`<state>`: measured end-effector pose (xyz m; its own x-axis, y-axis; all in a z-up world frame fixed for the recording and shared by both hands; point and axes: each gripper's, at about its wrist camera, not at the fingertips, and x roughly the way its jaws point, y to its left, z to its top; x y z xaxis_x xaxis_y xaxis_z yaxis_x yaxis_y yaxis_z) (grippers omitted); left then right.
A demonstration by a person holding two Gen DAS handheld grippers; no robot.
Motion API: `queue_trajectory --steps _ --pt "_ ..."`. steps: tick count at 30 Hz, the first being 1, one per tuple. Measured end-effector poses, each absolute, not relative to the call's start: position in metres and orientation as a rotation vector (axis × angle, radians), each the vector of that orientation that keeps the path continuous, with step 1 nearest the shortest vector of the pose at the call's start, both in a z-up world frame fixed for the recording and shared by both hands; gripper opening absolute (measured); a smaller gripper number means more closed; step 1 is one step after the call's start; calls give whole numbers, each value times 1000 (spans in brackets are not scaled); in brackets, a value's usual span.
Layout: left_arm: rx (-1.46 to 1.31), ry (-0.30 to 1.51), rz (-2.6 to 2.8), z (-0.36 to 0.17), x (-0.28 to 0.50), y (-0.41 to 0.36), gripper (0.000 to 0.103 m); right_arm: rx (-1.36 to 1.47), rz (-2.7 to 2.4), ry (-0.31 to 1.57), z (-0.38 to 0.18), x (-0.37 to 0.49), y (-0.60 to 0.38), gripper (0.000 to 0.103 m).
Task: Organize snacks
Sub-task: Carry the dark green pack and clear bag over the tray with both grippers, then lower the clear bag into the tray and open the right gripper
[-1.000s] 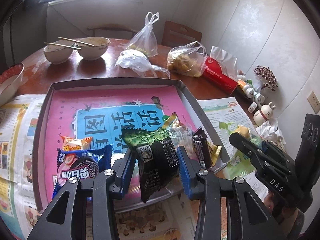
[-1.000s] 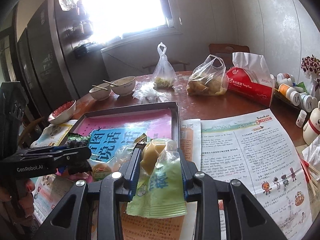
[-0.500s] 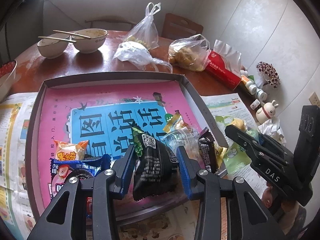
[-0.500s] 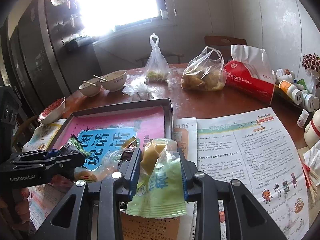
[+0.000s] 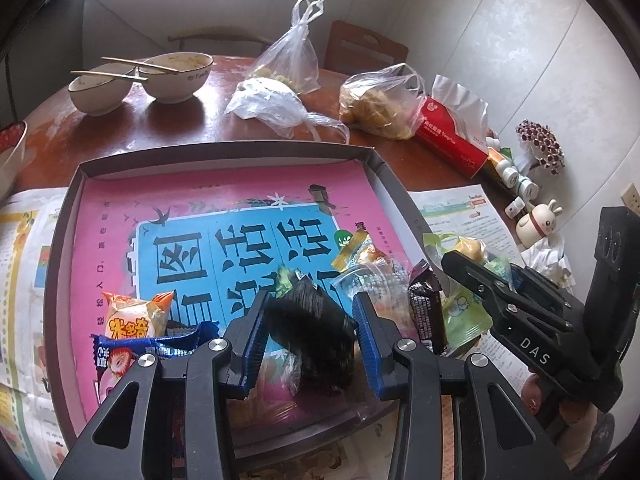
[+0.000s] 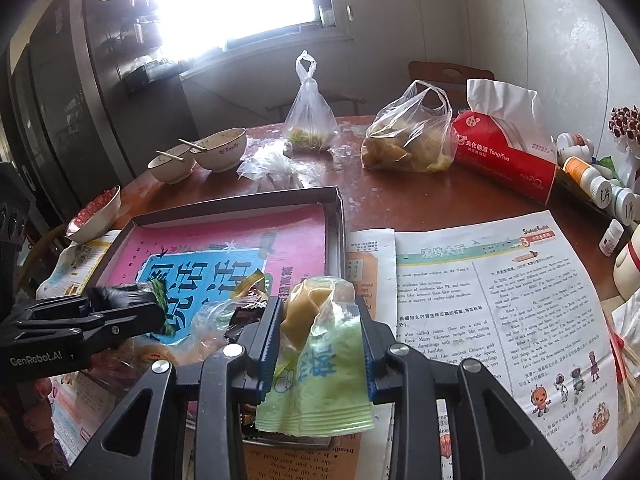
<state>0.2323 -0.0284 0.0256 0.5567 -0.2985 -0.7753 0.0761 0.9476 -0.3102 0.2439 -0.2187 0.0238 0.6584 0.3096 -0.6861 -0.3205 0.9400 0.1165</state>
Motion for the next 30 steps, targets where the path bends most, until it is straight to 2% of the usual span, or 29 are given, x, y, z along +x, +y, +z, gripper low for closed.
queue_trajectory --steps 30 --pt "-230 977 -221 22 243 -31 42 -57 400 796 17 253 -195 34"
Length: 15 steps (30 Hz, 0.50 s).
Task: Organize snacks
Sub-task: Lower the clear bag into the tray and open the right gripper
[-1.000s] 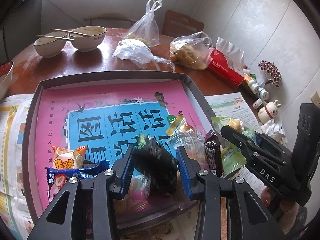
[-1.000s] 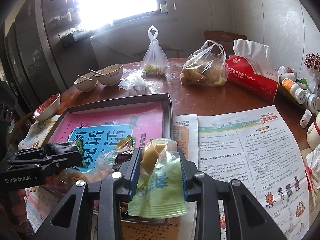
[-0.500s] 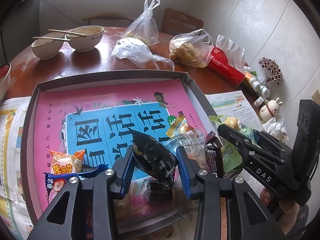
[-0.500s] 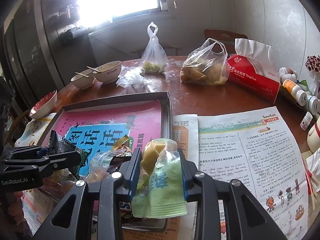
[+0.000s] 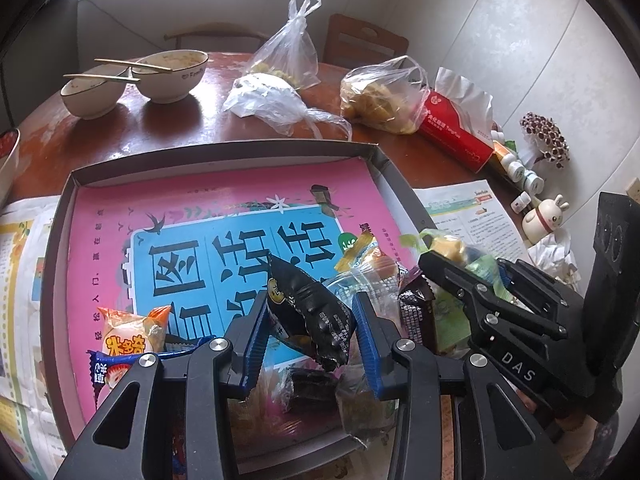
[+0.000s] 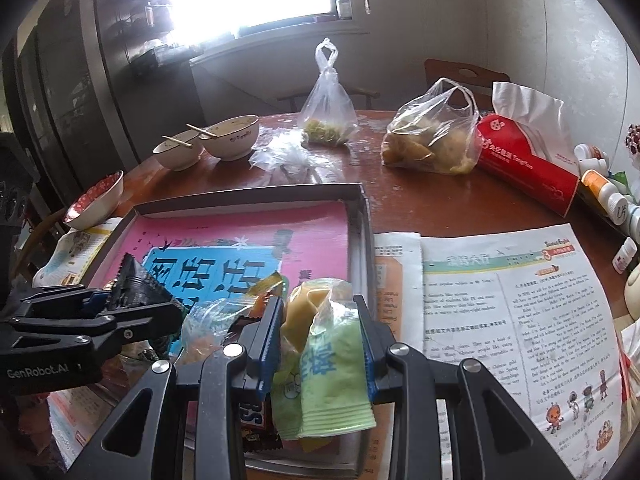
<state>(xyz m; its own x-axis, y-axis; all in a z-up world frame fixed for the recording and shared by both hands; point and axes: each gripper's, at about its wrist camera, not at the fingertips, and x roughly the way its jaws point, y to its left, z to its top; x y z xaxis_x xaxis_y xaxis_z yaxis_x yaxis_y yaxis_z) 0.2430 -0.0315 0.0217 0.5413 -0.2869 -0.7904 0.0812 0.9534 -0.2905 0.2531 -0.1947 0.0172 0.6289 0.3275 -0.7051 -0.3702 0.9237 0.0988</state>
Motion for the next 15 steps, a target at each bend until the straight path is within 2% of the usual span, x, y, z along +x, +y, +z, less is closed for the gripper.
queue_trajectory --steps 15 --pt "-223 982 -219 21 244 -32 42 -27 391 802 15 254 -201 34"
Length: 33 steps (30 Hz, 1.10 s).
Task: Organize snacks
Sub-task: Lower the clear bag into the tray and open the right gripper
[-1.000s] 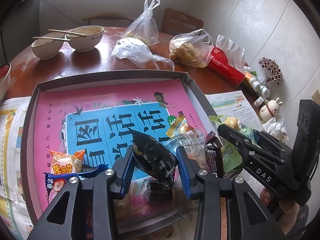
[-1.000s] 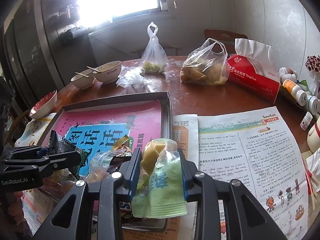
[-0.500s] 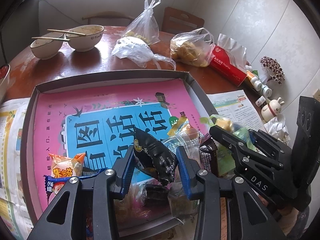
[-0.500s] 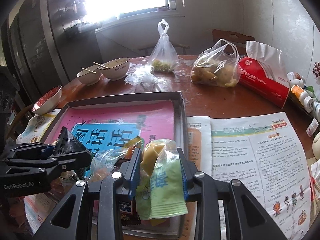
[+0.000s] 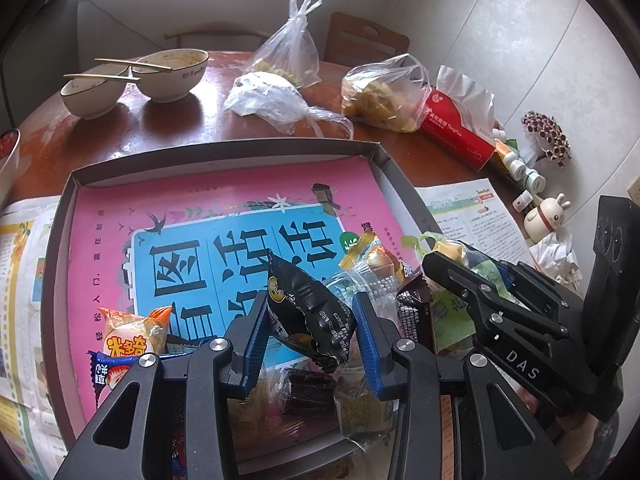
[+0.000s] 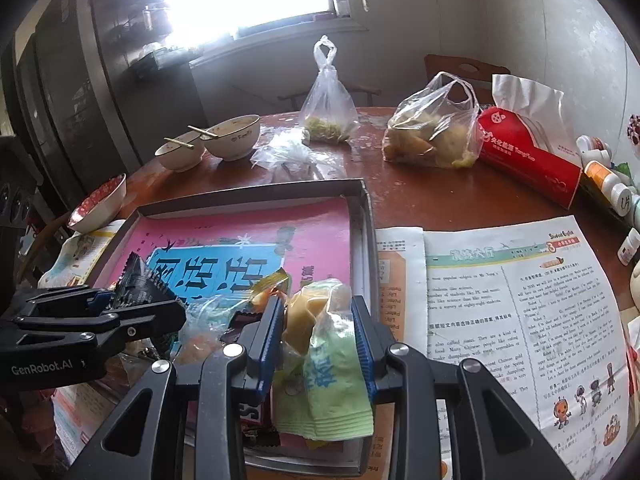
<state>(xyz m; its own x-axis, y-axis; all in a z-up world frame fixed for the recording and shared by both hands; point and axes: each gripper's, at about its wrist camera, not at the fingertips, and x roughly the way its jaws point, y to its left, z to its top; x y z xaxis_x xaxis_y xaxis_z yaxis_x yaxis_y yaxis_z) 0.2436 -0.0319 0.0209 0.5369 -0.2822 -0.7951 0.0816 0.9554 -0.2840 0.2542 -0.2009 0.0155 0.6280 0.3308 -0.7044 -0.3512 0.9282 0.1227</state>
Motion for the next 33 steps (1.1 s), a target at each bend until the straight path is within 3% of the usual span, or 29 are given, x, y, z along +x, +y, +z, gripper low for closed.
queue_trajectory --steps 29,32,33 --pt "-219 982 -216 22 242 -34 42 21 374 811 14 251 -210 36" --pt "-226 981 -217 22 242 -33 42 23 371 803 16 249 -211 41" --pt "-228 981 -217 23 241 -33 42 20 367 798 16 248 -211 48"
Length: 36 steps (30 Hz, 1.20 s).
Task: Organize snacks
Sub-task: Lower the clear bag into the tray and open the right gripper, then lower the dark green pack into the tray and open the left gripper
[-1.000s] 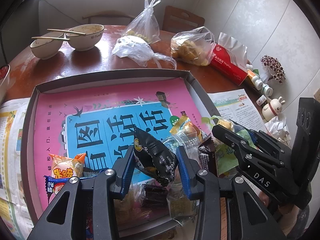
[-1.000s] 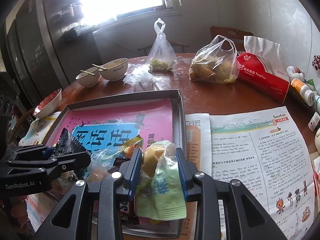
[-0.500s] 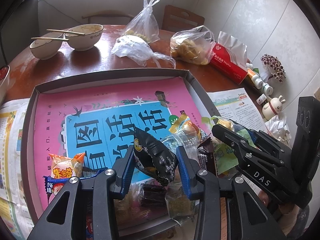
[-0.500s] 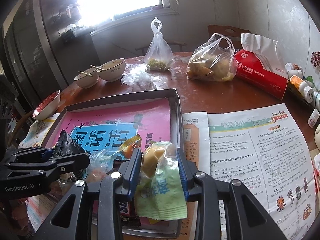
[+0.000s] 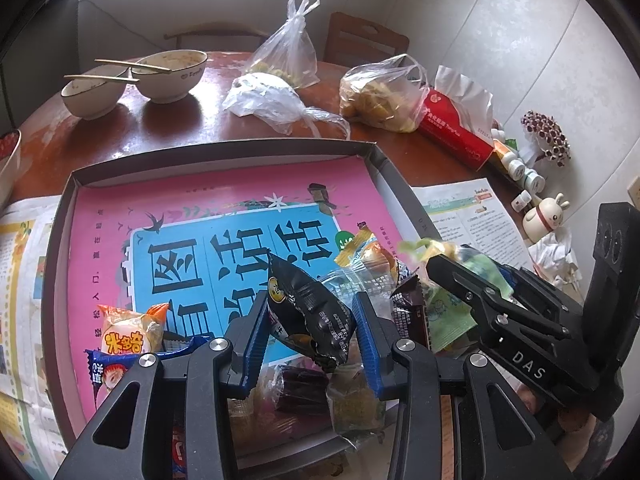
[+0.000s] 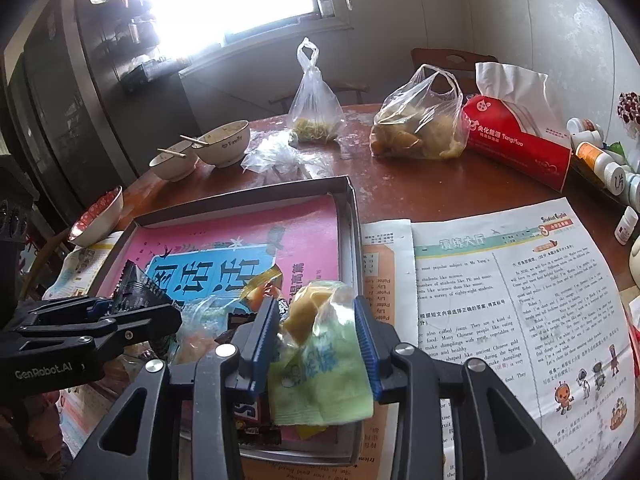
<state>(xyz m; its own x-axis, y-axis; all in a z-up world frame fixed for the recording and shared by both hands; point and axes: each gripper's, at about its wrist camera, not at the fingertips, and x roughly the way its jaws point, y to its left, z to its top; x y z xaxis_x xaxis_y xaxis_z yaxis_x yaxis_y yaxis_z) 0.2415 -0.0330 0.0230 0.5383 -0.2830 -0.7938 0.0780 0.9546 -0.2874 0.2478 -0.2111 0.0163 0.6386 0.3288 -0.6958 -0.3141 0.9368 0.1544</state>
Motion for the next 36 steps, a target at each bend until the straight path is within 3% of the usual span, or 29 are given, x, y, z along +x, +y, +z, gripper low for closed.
queue_trajectory --steps 1,36 --pt "-231 980 -217 23 241 -33 42 21 362 795 17 247 -212 51" --pt "-207 978 -214 23 228 -32 43 -32 438 806 13 223 -191 52"
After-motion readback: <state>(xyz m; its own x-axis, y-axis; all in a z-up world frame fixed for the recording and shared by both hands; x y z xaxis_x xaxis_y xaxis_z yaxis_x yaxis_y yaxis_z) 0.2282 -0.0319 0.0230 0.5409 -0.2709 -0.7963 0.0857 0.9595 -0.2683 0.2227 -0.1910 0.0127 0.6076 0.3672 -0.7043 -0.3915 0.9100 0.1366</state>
